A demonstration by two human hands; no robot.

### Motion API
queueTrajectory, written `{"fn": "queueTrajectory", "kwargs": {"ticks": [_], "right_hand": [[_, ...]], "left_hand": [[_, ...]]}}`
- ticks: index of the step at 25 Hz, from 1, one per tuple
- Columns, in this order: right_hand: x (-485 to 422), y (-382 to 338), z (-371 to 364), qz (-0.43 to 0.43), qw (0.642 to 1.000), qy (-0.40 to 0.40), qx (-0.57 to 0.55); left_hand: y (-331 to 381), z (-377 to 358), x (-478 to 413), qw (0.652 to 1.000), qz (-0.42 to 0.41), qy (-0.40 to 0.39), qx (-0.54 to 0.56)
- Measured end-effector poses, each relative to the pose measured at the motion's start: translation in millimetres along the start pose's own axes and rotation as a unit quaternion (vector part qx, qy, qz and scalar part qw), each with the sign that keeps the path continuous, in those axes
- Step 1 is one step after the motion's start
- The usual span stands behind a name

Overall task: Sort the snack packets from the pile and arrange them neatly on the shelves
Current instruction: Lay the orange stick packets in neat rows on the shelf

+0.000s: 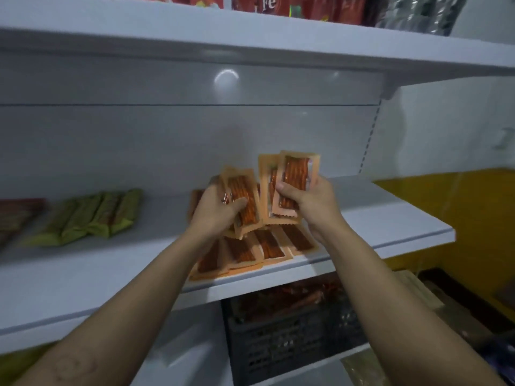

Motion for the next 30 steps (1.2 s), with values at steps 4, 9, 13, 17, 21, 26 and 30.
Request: {"fn": "queueTrajectory", "kwargs": {"ticks": [4, 9, 13, 17, 21, 26, 30], "right_hand": [[-38, 12, -33, 0.041, 0.998, -0.044, 0.005], [-59, 26, -67, 0.012, 0.998, -0.052, 0.024], [-68, 38, -80, -0.023, 0.997, -0.071, 0.013], [-66, 56, -61, -0.076, 0.994, -0.044, 0.064], [-52, 72, -24, -0.186, 0.982, -0.040, 0.002], [-30, 71, -4, -0.096, 0.974, -0.184, 0.089], [-28, 73, -2, -0.101, 0.924, -0.312, 0.197]], "left_hand": [[9, 14, -16, 0.999, 0.011, 0.010, 0.049], [11, 16, -36, 0.997, -0.041, 0.010, 0.063], [-8, 13, -58, 0.996, -0.027, -0.033, 0.078], [-33, 7, -76, 0.996, 0.008, -0.063, 0.056], [-53, -3, -71, 0.977, 0.121, -0.145, 0.102], [-45, 4, -60, 0.987, 0.093, -0.010, 0.129], [-44, 8, -49, 0.980, 0.136, 0.021, 0.145]]}}
Point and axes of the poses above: each hand's wrist, its own x-axis away from the middle knuckle, its own z-axis out of the back of the hand, y = z × x, the point moved 2 cm from there along -x, towards the middle knuckle, and after that the axes turned 11 degrees about z, right-handed, at the moved point
